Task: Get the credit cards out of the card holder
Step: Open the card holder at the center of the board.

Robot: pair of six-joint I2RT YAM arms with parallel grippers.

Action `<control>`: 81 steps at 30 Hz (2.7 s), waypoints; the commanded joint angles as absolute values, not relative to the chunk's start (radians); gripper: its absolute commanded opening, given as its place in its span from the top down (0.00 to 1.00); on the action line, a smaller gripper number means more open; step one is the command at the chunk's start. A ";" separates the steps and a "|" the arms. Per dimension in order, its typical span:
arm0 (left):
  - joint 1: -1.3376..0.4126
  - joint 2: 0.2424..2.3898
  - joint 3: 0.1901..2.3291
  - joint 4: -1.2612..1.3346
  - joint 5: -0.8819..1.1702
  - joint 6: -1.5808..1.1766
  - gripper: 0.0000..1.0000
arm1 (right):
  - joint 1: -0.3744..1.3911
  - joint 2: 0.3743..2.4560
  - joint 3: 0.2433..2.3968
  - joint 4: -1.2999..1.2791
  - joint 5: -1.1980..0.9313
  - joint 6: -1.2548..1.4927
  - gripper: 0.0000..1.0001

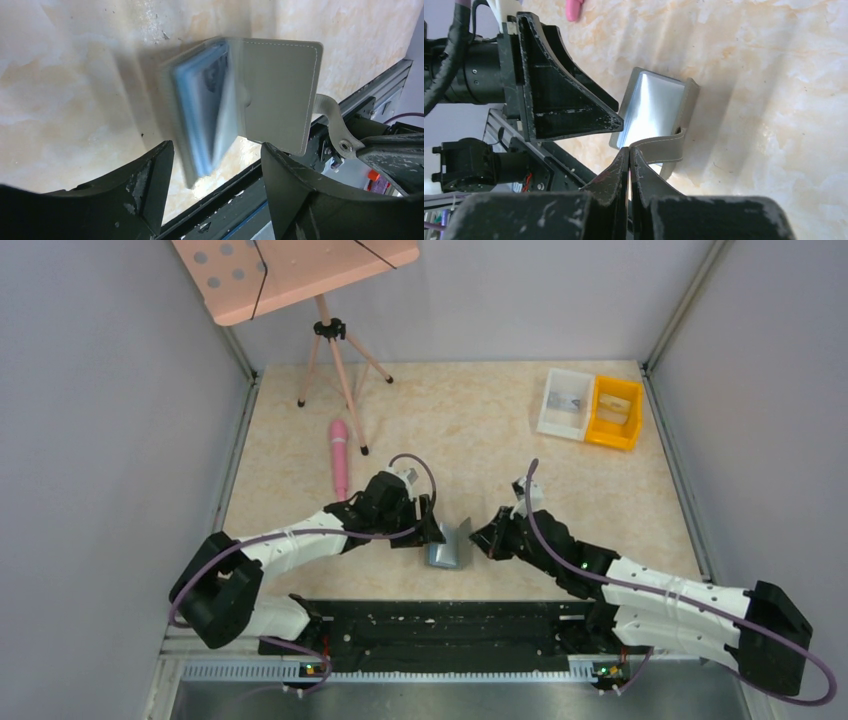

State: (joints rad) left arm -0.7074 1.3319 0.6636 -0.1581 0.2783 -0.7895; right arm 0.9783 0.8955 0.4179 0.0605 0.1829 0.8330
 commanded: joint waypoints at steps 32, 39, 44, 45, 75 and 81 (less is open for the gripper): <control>-0.712 1.352 0.687 -0.149 0.217 -0.765 0.43 | 0.855 0.799 0.254 -0.162 0.289 0.907 1.00; -0.713 1.394 0.698 -0.120 0.254 -0.765 0.47 | 0.850 0.805 0.252 -0.161 0.301 0.929 1.00; -0.713 1.389 0.691 -0.120 0.233 -0.778 0.49 | 0.831 0.854 0.268 -0.200 0.305 0.965 1.00; -0.712 1.390 0.691 -0.128 0.225 -0.779 0.49 | 0.830 0.859 0.270 -0.202 0.304 0.965 1.00; -0.713 1.379 0.684 -0.110 0.275 -0.815 0.56 | 0.800 0.932 0.458 -0.279 0.276 0.906 0.84; -0.719 1.356 0.675 -0.079 0.324 -0.819 0.57 | 0.804 0.962 0.552 -0.251 0.141 0.929 0.72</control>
State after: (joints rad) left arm -0.7116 1.4006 0.6731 -0.1509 0.2749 -0.8127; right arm 0.8085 0.9466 0.4774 -0.2745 0.2371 0.9276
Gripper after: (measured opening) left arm 0.428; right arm 0.261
